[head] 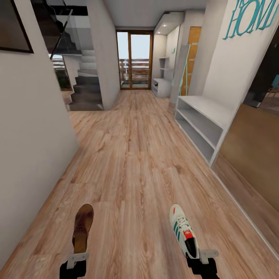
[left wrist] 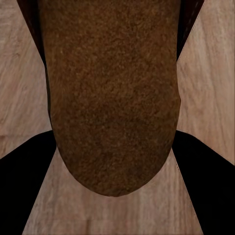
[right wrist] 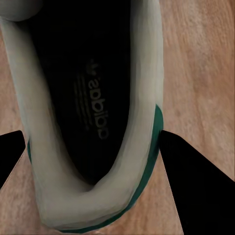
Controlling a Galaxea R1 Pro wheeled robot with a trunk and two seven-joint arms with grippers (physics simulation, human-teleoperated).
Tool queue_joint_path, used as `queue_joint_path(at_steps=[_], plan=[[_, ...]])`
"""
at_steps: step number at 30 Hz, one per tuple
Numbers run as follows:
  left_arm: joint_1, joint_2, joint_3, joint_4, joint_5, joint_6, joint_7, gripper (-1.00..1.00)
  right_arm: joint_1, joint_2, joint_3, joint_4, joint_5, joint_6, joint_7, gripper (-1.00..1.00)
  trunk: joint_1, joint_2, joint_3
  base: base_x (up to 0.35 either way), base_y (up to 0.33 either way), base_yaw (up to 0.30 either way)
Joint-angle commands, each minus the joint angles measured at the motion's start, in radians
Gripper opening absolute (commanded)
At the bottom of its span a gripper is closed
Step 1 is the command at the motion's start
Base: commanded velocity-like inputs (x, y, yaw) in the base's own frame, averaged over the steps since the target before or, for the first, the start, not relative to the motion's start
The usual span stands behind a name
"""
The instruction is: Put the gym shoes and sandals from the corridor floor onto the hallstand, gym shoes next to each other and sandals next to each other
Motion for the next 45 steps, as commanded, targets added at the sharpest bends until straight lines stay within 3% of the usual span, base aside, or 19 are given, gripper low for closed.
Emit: queue_joint_path(at_steps=[1, 33, 45], plan=[[-0.001, -0.001, 0.008, 0.000, -0.005, -0.003, -0.007, -1.00, -0.001, 0.000, -0.008, 0.001, 0.010, -0.004, 0.001, -1.00, 0.000, 0.000, -0.001, 0.339, 0.000, 0.001], [-0.001, -0.001, 0.036, 0.002, -0.006, -0.006, -0.008, -1.00, -0.001, 0.005, -0.008, 0.005, 0.011, -0.003, 0.001, -1.00, 0.000, 0.000, -0.001, 0.339, 0.000, 0.000], [-0.001, -0.001, 0.036, 0.005, -0.006, -0.006, -0.008, -1.00, -0.001, 0.007, -0.008, 0.061, 0.009, -0.016, 0.000, -1.00, 0.000, 0.000, -0.001, 0.339, 0.000, 0.000]])
